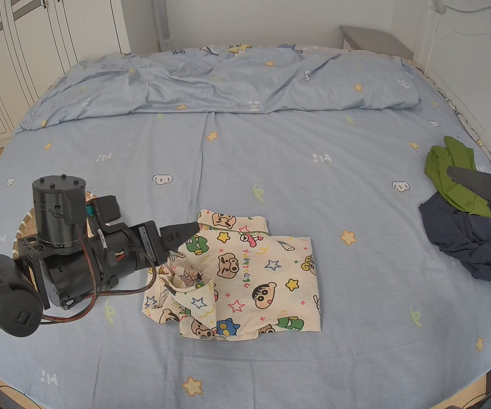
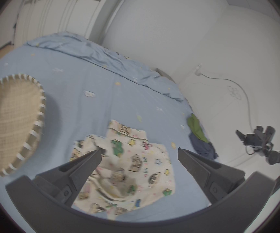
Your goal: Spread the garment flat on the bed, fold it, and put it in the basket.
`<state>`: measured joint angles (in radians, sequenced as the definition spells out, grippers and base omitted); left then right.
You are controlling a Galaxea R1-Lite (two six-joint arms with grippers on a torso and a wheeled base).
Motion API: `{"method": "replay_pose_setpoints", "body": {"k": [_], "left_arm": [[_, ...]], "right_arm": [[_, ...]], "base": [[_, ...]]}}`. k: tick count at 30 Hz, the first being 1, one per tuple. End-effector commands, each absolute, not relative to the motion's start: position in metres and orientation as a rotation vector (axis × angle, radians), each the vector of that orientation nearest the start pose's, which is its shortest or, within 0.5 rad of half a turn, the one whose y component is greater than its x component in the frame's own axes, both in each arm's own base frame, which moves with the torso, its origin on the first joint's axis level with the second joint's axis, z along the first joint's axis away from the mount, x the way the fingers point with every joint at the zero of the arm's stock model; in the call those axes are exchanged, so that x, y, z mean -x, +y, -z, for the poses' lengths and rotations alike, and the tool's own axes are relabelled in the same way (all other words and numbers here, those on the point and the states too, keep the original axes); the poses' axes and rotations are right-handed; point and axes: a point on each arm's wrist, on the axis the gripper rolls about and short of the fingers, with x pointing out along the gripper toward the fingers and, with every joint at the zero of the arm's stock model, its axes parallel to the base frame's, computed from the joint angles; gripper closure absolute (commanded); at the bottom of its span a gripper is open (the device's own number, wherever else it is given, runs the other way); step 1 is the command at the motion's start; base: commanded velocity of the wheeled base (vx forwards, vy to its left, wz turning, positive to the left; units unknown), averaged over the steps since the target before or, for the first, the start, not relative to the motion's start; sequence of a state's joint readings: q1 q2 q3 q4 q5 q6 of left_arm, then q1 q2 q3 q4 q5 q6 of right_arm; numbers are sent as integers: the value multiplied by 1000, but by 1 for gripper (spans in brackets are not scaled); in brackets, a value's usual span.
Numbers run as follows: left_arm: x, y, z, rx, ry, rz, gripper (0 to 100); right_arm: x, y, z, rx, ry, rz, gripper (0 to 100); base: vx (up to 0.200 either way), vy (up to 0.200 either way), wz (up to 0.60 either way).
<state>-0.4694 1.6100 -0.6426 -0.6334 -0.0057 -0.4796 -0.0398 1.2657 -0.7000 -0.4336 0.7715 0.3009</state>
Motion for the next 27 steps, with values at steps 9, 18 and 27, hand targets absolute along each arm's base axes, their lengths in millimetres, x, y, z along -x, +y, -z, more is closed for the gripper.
{"method": "replay_pose_setpoints", "body": {"k": [9, 18, 27], "left_arm": [[-236, -214, -102, 323, 624, 648, 0], [-223, -223, -68, 262, 728, 647, 0], [-208, -198, -54, 226, 666, 478, 0]], "right_arm": [[-194, 8, -244, -339, 231, -705, 0], [-194, 7, -244, -340, 231, -702, 0], [-194, 7, -244, -340, 231, -703, 0]], "base": [[0, 0, 0], [0, 0, 0], [0, 0, 0]]}}
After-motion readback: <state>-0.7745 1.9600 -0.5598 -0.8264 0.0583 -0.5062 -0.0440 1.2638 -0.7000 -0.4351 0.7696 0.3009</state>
